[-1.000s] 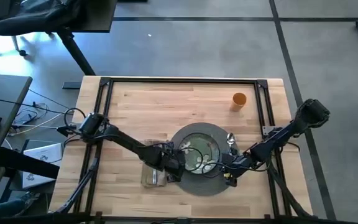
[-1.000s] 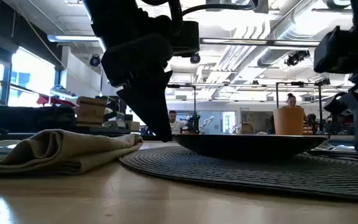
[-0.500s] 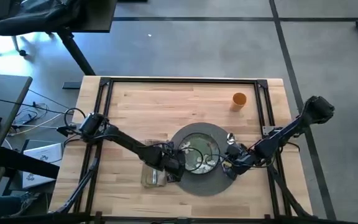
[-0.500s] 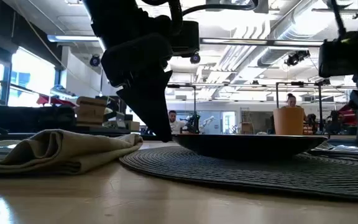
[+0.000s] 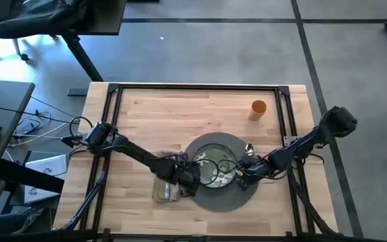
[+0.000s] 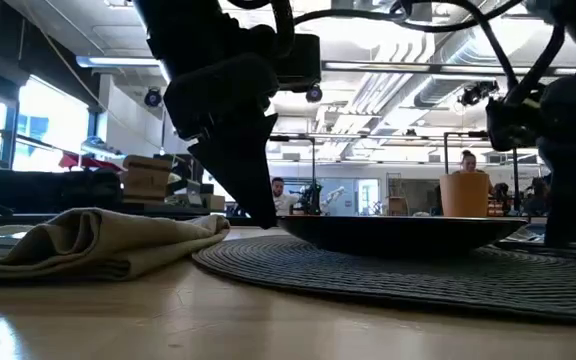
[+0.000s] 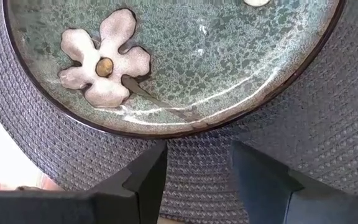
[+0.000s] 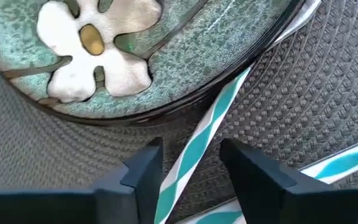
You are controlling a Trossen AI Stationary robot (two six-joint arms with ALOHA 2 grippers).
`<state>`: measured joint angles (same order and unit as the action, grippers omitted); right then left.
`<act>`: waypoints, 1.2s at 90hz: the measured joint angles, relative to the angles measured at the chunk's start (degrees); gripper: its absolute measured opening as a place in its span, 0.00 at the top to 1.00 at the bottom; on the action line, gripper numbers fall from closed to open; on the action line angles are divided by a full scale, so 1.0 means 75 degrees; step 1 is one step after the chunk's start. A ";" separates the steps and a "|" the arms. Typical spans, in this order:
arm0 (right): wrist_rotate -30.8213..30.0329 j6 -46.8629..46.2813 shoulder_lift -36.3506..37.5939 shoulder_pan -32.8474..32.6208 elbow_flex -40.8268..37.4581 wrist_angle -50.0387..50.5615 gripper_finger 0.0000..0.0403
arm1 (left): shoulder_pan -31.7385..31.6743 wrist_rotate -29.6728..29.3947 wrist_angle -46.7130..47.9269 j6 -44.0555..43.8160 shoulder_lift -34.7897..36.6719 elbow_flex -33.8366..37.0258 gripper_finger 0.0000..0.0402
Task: Set table place
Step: Adjust the silverware on the gray placemat
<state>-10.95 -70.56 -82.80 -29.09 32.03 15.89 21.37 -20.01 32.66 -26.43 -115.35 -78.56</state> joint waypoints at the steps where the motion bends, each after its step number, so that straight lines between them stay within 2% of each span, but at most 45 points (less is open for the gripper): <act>1: -0.0004 -0.0005 -0.0003 0.0011 0.0000 0.0003 0.60 | 0.0000 0.0000 0.0002 -0.0001 0.0000 0.0000 0.60; 11: -0.0037 -0.0001 -0.0007 0.0074 -0.0002 0.0045 0.65 | 0.0003 -0.0003 -0.0005 0.0002 0.0000 0.0000 0.60; 32: -0.0391 -0.0202 -0.0019 0.0078 -0.0014 0.0231 0.88 | 0.0003 -0.0003 -0.0090 0.0008 0.0000 0.0000 0.60; 40: -0.0389 -0.0236 -0.0019 0.0078 -0.0014 0.0217 0.94 | 0.0003 -0.0003 -0.0153 0.0008 0.0000 0.0000 0.60; 63: -0.0370 -0.0224 -0.0027 0.0078 -0.0014 0.0150 0.98 | 0.0003 -0.0014 -0.0179 0.0011 0.0000 0.0000 0.60; 78: -0.0066 -0.0552 -0.0028 0.0083 0.0010 0.0156 0.99 | 0.0003 -0.0024 -0.0119 -0.0044 0.0000 0.0000 0.60; 108: 0.0164 -0.0195 -0.0059 0.0025 0.1410 0.2661 0.99 | 0.0003 0.0000 0.0164 -0.0248 -0.0006 0.0000 0.60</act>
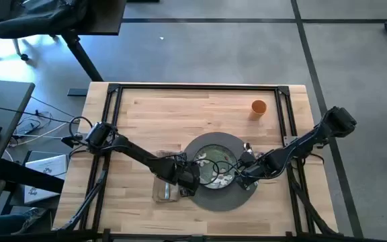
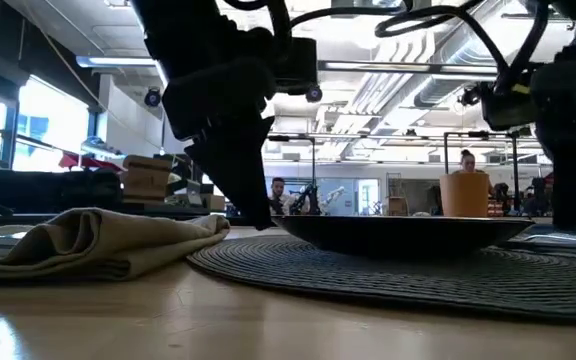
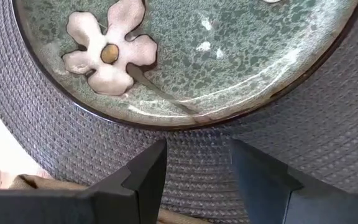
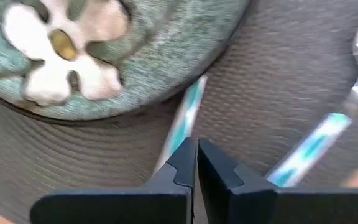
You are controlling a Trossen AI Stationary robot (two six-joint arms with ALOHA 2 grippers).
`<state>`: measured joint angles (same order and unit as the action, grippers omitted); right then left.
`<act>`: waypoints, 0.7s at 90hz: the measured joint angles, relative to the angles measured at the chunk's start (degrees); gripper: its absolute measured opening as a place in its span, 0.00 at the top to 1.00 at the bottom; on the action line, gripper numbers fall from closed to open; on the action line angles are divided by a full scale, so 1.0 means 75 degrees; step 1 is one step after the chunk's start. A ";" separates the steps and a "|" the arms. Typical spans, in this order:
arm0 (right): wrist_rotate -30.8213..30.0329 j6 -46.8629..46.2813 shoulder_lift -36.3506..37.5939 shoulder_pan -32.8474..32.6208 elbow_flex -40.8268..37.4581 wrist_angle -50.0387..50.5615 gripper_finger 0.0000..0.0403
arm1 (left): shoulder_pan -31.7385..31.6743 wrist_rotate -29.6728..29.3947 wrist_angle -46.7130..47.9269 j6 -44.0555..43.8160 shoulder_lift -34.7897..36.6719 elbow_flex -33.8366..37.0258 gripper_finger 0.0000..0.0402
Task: Set table place
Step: Adjust the silverware on the gray placemat
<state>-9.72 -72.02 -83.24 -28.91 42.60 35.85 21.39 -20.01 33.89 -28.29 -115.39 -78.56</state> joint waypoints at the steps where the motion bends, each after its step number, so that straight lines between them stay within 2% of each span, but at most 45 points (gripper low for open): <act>1: -0.0002 0.0002 0.0000 0.0000 0.0032 0.0032 0.99 | 0.0000 0.0000 0.0002 0.0000 0.0001 0.0000 0.60; 26: -0.0121 0.0007 0.0002 -0.0003 0.0240 0.0089 1.00 | 0.0000 0.0009 -0.0094 -0.0015 0.0000 0.0000 0.60; 41: -0.0162 0.0005 -0.0023 -0.0006 -0.0107 -0.0726 0.99 | 0.0000 0.0197 -0.0105 -0.0028 0.0001 0.0000 0.60; 55: -0.0307 0.0005 -0.0119 -0.0095 -0.0257 -0.0900 0.90 | 0.0000 0.0200 -0.0123 0.0057 -0.0006 -0.0199 0.60; 63: -0.0537 0.0060 -0.0117 -0.0108 -0.0296 -0.0906 0.83 | -0.0025 0.0119 -0.0820 0.0479 0.0006 -0.0385 0.60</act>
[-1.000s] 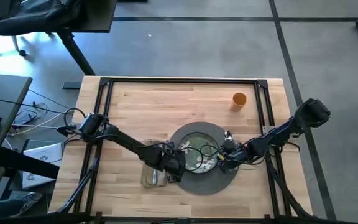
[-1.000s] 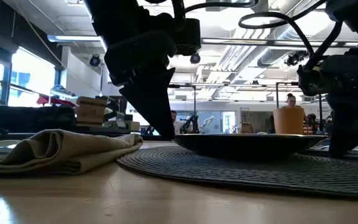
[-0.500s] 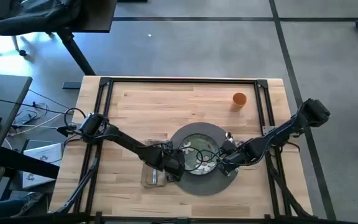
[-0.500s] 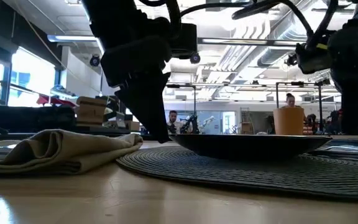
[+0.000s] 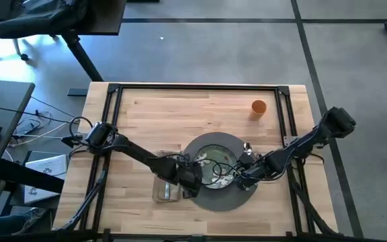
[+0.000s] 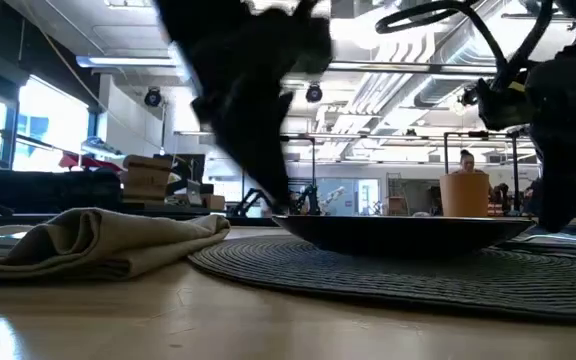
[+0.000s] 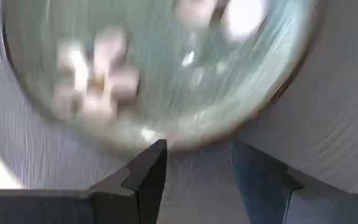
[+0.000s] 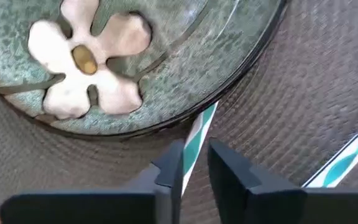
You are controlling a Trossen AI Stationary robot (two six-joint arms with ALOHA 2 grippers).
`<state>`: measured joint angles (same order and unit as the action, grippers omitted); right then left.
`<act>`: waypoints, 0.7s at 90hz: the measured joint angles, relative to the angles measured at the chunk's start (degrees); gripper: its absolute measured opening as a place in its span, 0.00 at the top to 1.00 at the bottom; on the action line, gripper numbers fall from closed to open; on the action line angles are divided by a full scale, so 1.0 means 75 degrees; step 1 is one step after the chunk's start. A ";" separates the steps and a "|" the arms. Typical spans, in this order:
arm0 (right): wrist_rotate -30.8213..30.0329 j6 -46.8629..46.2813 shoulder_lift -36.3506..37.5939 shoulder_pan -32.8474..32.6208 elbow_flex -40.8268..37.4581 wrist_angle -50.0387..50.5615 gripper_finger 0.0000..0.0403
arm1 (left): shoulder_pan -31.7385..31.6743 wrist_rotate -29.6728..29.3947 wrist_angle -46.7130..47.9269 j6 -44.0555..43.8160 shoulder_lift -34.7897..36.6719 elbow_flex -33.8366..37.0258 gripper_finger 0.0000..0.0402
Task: Set table place
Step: Adjust the silverware on the gray placemat
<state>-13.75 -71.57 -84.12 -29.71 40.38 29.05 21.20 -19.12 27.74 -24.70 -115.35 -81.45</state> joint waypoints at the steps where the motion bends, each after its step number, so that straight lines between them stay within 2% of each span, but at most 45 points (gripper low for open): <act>1: -0.0029 0.0023 0.0000 0.0002 0.0000 -0.0005 0.82 | -0.0010 -0.0003 -0.0127 0.0060 0.0002 -0.0003 0.60; 10: -0.0105 0.0211 0.0000 0.0003 0.0000 0.0000 0.77 | -0.0156 0.0053 -0.1031 0.0473 -0.0003 0.0000 0.60; 19: -0.0102 0.0207 0.0000 -0.0018 0.0000 0.0004 0.75 | -0.0355 0.0035 -0.1309 0.0640 -0.0003 0.0003 0.60; 28: -0.0196 0.0291 0.0000 -0.0055 0.0000 0.0005 0.75 | -0.0580 0.0169 -0.1277 0.0713 -0.0016 0.0056 0.60; 46: -0.0292 0.0329 0.0000 -0.0055 0.0000 0.0039 0.75 | -0.0912 0.1345 -0.1174 0.0853 -0.0116 0.0610 0.60; 63: -0.0226 0.0330 -0.0337 -0.0055 0.0000 0.0057 0.75 | -0.0940 0.1396 -0.0450 0.0840 -0.0092 0.0758 0.60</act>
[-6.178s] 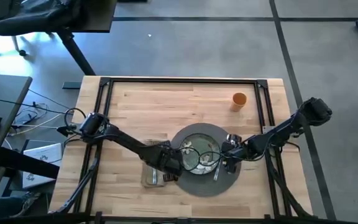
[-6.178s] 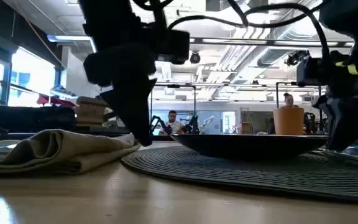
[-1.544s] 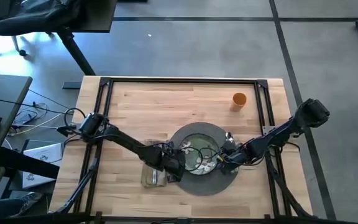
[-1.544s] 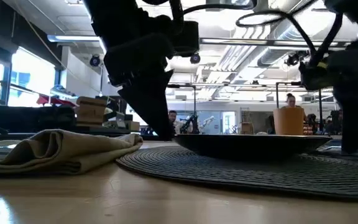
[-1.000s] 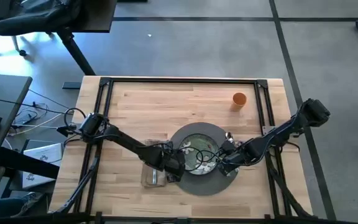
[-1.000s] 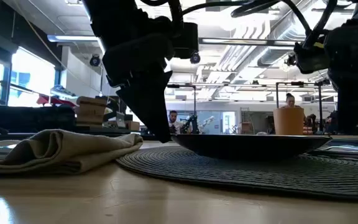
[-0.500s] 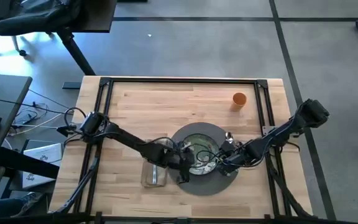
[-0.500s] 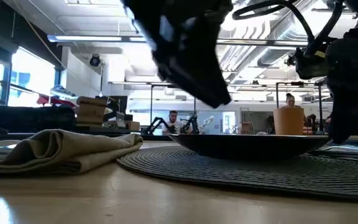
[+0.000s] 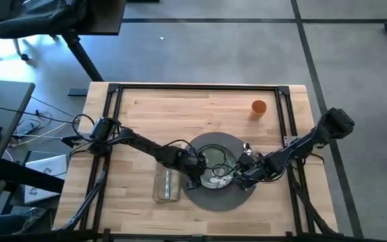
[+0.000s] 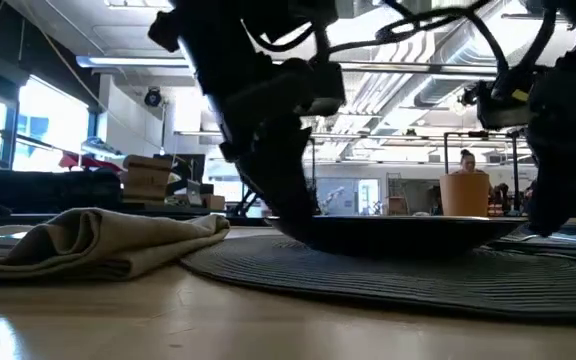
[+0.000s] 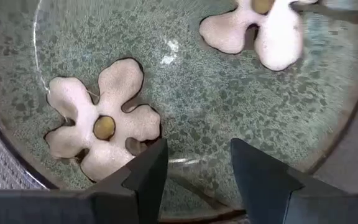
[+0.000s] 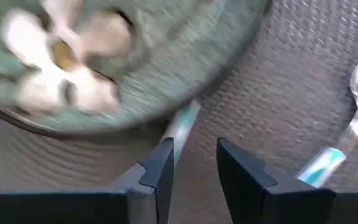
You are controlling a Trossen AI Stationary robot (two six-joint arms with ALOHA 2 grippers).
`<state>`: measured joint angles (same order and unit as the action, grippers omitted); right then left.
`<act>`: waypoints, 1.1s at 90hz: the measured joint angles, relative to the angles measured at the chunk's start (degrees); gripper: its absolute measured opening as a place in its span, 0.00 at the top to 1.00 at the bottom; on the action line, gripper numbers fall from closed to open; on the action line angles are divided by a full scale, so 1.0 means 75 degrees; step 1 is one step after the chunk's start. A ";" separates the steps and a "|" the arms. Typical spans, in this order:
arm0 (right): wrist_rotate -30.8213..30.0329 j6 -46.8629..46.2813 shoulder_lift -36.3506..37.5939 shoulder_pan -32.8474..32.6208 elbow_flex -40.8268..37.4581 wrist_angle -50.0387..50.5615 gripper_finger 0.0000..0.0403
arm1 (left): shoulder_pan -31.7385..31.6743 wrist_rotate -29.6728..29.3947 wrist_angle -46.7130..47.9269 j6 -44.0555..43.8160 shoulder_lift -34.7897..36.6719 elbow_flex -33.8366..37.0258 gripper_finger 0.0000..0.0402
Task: Set table place
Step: Adjust the silverware on the gray placemat
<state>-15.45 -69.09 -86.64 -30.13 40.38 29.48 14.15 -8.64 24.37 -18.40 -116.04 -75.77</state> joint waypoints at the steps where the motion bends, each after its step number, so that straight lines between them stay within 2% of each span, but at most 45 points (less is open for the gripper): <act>1: 0.0023 0.0002 -0.0036 0.0000 0.0000 -0.0003 0.75 | 0.0001 0.0000 0.0039 -0.0010 0.0004 -0.0004 0.60; 21: 0.0331 0.0016 -0.0568 -0.0003 0.0041 -0.0027 0.75 | 0.0108 0.0209 0.0456 -0.0394 0.0009 -0.0015 0.60; 68: 0.0596 -0.0057 -0.0573 0.0000 0.0035 0.0345 0.75 | 0.0313 0.0694 0.1472 -0.1071 0.0390 0.0036 0.60; 85: 0.0578 -0.0026 -0.0520 -0.0010 0.0012 0.0384 0.75 | 0.0292 0.0539 0.1161 -0.1078 0.0479 0.0056 0.60; 99: 0.0429 0.0016 0.0011 -0.0009 -0.0031 0.0494 0.75 | 0.0280 0.0530 0.0921 -0.1081 0.0482 0.0050 0.60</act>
<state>-12.23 -68.97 -86.56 -30.20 40.15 33.18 16.25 -4.67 31.27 -26.50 -112.42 -75.39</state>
